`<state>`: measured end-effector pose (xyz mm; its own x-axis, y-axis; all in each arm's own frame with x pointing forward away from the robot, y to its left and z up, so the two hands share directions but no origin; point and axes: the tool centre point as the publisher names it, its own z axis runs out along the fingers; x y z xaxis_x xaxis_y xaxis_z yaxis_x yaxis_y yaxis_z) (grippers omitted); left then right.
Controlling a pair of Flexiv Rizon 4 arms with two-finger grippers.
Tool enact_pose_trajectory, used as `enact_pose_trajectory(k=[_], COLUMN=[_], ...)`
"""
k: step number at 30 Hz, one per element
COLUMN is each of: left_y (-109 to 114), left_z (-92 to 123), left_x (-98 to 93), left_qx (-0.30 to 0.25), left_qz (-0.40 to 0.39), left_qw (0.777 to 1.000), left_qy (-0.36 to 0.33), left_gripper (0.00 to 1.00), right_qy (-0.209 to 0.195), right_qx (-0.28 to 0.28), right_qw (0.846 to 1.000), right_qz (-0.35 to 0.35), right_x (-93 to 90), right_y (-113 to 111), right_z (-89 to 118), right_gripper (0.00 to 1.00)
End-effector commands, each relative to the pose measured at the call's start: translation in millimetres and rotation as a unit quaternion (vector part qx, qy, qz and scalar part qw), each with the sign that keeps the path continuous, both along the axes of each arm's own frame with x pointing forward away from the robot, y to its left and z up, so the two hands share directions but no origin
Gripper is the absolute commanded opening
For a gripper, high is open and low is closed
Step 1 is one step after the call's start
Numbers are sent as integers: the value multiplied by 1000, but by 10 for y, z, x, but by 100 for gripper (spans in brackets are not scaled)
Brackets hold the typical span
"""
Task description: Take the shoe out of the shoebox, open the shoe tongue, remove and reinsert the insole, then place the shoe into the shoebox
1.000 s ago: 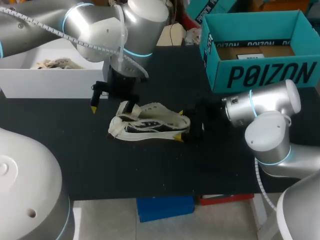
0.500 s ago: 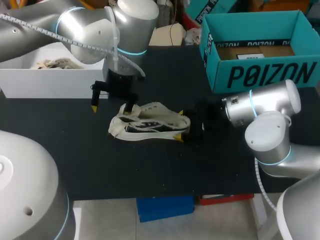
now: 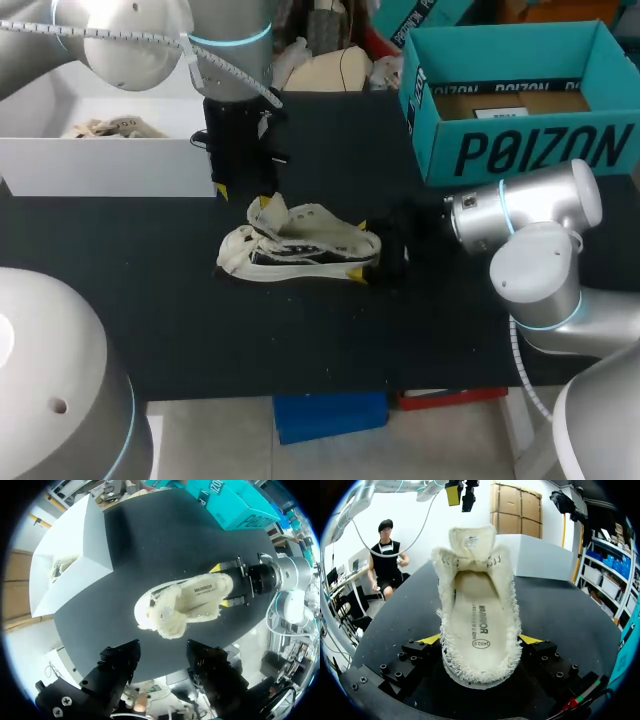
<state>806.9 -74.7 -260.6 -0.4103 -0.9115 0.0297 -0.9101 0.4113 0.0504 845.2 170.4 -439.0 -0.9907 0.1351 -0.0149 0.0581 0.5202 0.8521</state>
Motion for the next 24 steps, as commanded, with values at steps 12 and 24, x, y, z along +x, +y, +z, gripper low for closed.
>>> enact_pose_trajectory(k=[12,24], left_y=[-250,-267], left_z=[-190,-185], left_x=[-87,-35], left_qx=[-39,-37], left_qz=[-649,-657], left_qw=[759,753], left_qy=[-3,-13], left_gripper=[0,0], right_qy=[0,0], right_qx=[-1,-1], right_qw=[1000,1000], right_qz=[-1,-1], right_x=[5,5], right_y=[6,6], right_z=[-27,-27], right_gripper=[0,0])
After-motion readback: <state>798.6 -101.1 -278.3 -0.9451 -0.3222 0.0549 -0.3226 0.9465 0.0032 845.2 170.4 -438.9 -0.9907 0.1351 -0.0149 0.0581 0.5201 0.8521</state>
